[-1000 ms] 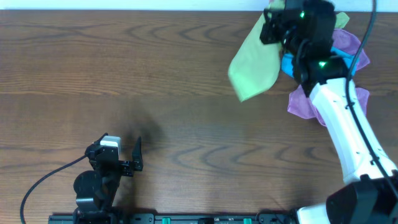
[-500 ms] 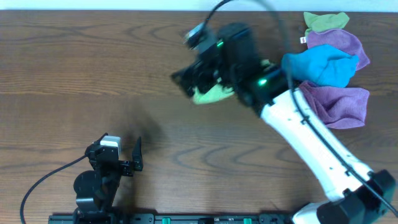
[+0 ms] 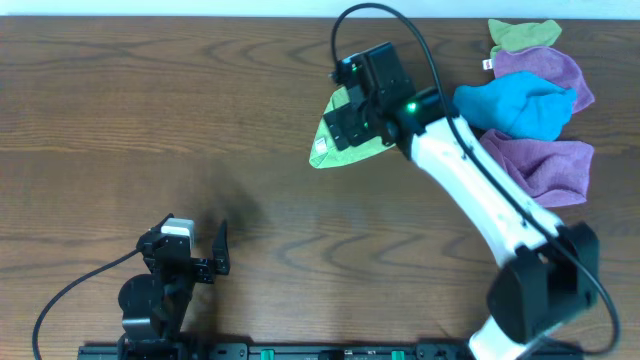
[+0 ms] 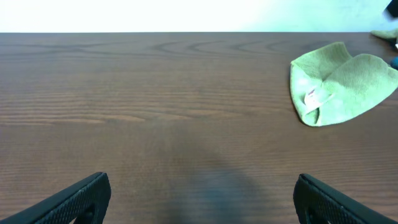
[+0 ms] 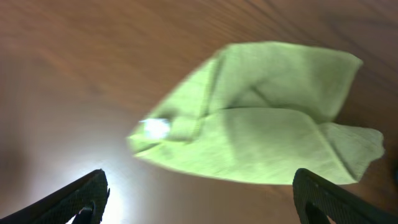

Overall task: Fold the cloth
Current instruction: 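Lower the cloth onto the table center with the right gripper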

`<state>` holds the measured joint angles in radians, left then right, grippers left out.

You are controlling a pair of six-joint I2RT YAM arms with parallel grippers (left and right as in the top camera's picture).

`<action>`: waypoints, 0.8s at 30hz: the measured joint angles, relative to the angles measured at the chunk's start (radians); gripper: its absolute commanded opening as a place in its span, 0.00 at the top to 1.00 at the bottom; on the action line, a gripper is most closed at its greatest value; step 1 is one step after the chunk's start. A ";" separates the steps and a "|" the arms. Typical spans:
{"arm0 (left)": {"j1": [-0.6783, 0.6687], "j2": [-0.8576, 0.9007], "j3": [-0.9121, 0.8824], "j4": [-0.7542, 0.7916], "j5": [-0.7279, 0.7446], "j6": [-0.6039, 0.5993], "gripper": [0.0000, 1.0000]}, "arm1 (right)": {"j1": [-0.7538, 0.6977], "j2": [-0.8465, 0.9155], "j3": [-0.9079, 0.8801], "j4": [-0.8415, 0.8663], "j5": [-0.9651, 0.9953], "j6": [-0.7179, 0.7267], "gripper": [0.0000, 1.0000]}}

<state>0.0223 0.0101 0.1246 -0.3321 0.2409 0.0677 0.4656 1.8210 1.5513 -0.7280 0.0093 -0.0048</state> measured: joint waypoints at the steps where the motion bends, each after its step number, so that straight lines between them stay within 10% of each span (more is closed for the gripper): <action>1: 0.000 0.000 0.000 0.000 0.000 0.000 0.05 | -0.023 0.026 0.000 0.016 0.008 0.000 0.05; 16: 0.000 0.000 0.000 0.000 0.000 0.000 0.05 | -0.209 0.233 0.000 0.155 -0.021 -0.021 0.12; 24: 0.000 0.000 0.000 0.000 0.000 0.000 0.05 | -0.209 0.292 0.000 0.151 -0.074 -0.055 0.53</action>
<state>0.0223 0.0101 0.1246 -0.3321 0.2409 0.0677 0.2565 2.1132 1.5513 -0.5766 -0.0647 -0.0597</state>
